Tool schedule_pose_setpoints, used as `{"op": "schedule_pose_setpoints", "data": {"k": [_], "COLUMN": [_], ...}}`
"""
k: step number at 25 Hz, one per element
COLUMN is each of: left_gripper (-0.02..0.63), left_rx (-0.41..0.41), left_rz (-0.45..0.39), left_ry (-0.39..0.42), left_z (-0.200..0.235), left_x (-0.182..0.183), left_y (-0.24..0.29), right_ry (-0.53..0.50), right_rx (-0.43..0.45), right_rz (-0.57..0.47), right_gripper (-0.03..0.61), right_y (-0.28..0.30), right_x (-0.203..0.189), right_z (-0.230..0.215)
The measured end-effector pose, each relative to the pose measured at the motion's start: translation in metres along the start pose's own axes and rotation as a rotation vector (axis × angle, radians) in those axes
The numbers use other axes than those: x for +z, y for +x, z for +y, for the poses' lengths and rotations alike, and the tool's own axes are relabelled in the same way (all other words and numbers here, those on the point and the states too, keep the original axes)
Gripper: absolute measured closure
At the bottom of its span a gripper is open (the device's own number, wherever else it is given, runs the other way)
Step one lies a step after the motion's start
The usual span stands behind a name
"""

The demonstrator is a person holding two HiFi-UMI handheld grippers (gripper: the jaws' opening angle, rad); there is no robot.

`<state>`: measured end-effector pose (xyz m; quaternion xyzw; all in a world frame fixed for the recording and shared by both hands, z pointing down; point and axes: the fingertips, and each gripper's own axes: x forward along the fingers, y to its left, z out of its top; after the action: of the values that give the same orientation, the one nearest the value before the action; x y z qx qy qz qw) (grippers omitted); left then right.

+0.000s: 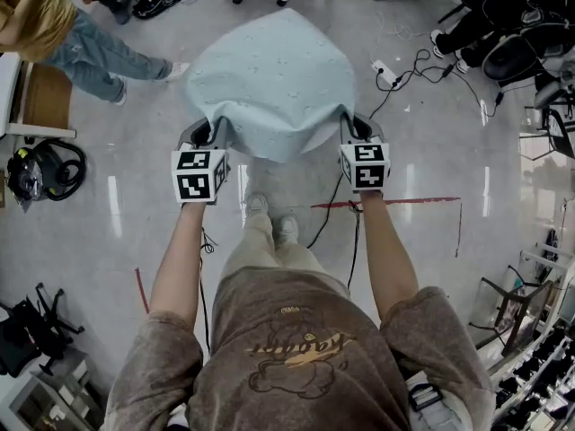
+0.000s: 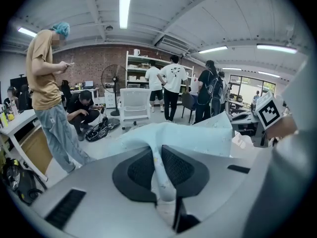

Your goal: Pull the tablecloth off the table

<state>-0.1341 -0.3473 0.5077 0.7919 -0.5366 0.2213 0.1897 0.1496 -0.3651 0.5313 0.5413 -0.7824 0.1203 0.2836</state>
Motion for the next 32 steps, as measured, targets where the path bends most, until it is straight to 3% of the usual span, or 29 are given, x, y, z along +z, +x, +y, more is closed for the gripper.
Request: {"op": "schedule_pose_setpoints", "data": {"k": [14, 32], "left_gripper": [0.565, 0.569], "left_rx": [0.007, 0.052], "left_rz": [-0.182, -0.231], "left_ry": [0.056, 0.062], "left_z": [-0.017, -0.070], "left_x": [0.093, 0.088], "left_y": [-0.058, -0.137], "right_ry": [0.026, 0.049], "right_rx": [0.000, 0.078], "right_rz": [-0.213, -0.322], "right_gripper": [0.557, 0.558], "right_y": [-0.056, -0.135], "right_x": [0.094, 0.088], "right_z": [-0.019, -0.013]}}
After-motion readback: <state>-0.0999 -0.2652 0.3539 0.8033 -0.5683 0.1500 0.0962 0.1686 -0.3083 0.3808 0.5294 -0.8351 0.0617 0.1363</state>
